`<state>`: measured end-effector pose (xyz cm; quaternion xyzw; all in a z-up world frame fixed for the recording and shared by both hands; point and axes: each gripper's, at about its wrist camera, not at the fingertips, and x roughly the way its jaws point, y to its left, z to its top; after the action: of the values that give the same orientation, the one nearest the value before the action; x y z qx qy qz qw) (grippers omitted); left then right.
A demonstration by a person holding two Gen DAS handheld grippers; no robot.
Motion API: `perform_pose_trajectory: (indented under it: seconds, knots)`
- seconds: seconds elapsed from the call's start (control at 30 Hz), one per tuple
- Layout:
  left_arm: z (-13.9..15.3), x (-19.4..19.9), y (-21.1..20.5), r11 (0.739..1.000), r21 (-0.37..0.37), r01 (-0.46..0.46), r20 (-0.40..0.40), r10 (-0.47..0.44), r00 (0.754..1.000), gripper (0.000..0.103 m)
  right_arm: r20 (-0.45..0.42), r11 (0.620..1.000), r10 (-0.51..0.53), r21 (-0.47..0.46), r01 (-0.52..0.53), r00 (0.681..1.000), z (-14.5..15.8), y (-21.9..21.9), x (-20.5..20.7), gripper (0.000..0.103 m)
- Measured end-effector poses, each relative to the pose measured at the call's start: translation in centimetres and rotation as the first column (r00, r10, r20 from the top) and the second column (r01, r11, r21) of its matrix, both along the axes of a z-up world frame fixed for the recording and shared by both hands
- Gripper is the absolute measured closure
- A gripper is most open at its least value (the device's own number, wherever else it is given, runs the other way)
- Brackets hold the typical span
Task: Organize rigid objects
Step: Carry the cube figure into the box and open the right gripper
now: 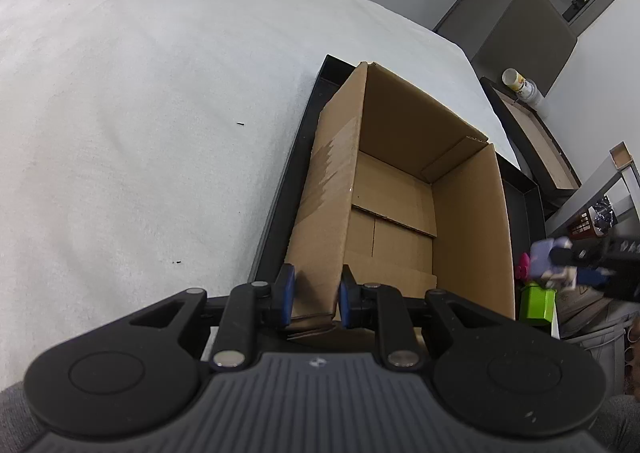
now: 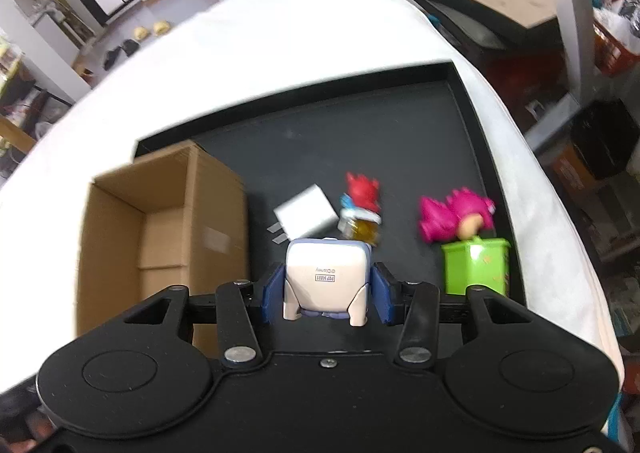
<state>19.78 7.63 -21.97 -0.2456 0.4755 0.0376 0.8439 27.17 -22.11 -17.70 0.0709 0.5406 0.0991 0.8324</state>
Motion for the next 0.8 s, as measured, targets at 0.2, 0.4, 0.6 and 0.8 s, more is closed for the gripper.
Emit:
perform_pose_trajectory:
  seconds: [0.2, 0.4, 0.6, 0.8]
  knots:
    - [0.0, 0.0, 0.0, 1.0, -0.002, 0.005, 0.001, -0.005, 1.0, 0.082, 0.061, 0.999, 0.033, 0.026, -0.034, 0.998, 2.9, 1.5, 0.6, 0.058]
    - [-0.2, 0.0, 0.1, 1.0, -0.011, 0.005, 0.001, -0.005, 1.0, 0.082, 0.108, 0.996, 0.065, 0.047, -0.071, 0.992, 4.7, 3.2, 1.1, 0.058]
    - [-0.3, 0.1, 0.2, 1.0, -0.015, 0.008, 0.004, -0.008, 1.0, 0.082, 0.145, 0.991, 0.097, 0.073, -0.109, 0.985, 5.6, 5.0, 1.3, 0.058]
    - [-0.5, 0.1, 0.4, 1.0, -0.028, 0.014, 0.004, -0.014, 1.0, 0.082, 0.149, 0.985, 0.132, 0.091, -0.146, 0.98, 5.6, 7.1, 1.2, 0.058]
